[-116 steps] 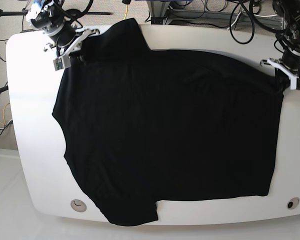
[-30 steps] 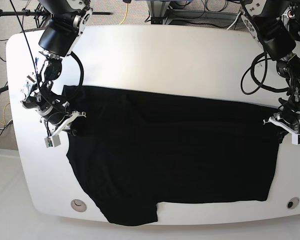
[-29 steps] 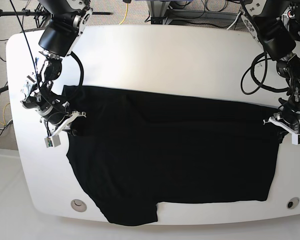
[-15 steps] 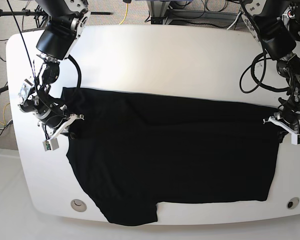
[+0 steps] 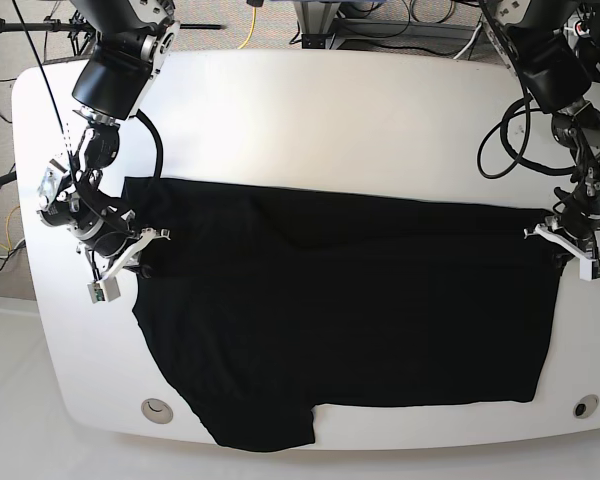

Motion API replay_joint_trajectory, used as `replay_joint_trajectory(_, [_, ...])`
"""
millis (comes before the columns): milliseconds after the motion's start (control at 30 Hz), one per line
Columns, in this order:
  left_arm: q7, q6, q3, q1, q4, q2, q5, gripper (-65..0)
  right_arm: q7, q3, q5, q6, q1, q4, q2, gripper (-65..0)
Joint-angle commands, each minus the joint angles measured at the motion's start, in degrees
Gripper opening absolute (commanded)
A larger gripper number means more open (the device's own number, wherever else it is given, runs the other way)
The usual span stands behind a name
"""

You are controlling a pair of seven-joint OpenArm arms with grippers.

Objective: Fold the T-shirt properly
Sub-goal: 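Drag the shirt with both grippers, spreading the held edge taut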

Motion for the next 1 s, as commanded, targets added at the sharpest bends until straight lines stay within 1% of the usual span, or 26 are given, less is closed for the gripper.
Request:
replay_joint_trajectory(0, [-1.9,0.1,-0.2,-1.1,0.8,-1.6,0.6,-51.5,2.1,0.2,-2.3,-0.1,1.7,1.5,0.5,-60.1])
replay_joint_trajectory(67, [-2.2,0.0,-0.1,-1.2,0.6,-1.8,1.3,-47.3,2.8,0.1,-4.3,-0.1,1.8,1.8,0.4,-53.3])
replay_joint_trajectory(267, [-3.6,0.1,0.3,-1.2,-0.1,-2.6,4.0,-34.2,4.8,-0.2,-9.2,-0.9,1.9,2.3,0.3,-29.6])
replay_joint_trajectory(333, [-5.1,0.3,0.5,-2.0,-1.3,-3.5,5.5,-26.2,4.9,-0.1,-9.6,-1.3,1.6,2.1,0.3,-16.9])
replay_joint_trajectory(400, [-5.5,0.5,0.8,-2.1,-1.6,-4.1,6.1,-24.5,5.0,0.0,-9.4,-1.4,1.5,2.4,0.4,-14.4])
replay_joint_trajectory(467, [-5.7,0.5,1.1,-2.2,-1.8,-4.6,6.3,-23.8,4.7,0.1,-9.1,-1.2,1.4,2.9,0.5,-13.6])
replay_joint_trajectory(600, [-5.7,0.6,1.5,-2.2,-1.3,-5.5,6.0,-22.5,4.3,0.1,-8.8,-1.2,0.7,4.5,0.8,-13.7])
replay_joint_trajectory(667, [-5.4,0.6,2.2,-2.1,0.8,-6.5,6.1,-20.8,3.6,0.4,-9.1,-1.4,-0.7,7.8,1.6,-13.5])
replay_joint_trajectory(867, [-4.7,0.4,2.8,-1.4,4.2,-6.9,5.5,-20.9,3.1,1.3,-9.4,-1.6,-4.9,13.6,1.9,-13.8])
replay_joint_trajectory(967, [-4.9,-0.5,3.3,0.7,6.4,-6.8,4.9,-21.9,2.9,1.2,-9.4,-2.0,-8.2,16.5,1.6,-14.6])
